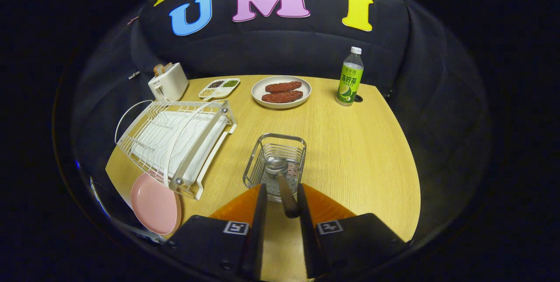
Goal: Take the plate from the dish rack, then take the spoon from the basket and place it into the plate.
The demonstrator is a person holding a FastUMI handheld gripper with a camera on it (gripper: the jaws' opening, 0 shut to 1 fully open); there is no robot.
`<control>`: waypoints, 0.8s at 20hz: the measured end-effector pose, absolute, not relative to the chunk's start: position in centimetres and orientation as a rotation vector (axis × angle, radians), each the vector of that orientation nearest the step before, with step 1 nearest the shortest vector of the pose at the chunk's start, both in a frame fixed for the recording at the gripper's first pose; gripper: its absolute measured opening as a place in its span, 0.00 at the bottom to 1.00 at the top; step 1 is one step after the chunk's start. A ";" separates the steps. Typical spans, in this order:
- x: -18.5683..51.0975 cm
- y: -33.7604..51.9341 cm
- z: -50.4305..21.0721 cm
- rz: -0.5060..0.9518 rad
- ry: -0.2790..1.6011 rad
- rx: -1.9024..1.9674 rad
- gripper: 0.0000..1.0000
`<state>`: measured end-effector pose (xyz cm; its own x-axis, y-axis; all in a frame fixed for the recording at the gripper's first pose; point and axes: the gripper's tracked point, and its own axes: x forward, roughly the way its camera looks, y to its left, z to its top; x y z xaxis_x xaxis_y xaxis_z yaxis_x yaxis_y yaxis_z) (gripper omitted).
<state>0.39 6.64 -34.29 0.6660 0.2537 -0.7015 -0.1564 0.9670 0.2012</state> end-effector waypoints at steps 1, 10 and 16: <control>0.6 6.9 -34.5 0.236 0.811 0.141 0.21; 1.4 6.6 -31.9 0.230 0.791 0.186 0.10; 3.9 6.6 -25.0 0.249 0.676 0.198 0.10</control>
<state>3.86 6.64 -24.95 0.7524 0.2900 -0.5915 -0.1621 0.9518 0.2605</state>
